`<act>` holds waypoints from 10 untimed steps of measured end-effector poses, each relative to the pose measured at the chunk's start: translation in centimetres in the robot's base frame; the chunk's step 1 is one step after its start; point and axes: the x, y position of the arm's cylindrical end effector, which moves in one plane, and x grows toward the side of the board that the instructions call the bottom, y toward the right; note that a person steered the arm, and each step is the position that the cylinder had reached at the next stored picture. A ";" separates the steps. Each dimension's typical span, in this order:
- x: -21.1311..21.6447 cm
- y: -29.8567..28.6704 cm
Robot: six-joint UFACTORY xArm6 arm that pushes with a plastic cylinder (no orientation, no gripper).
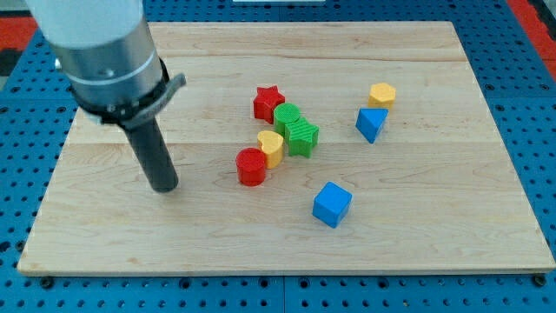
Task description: Nudge yellow heart slightly to bottom
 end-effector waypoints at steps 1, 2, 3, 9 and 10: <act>-3.6 0.4; -5.5 2.7; -5.8 4.6; -5.8 10.3; -5.8 11.1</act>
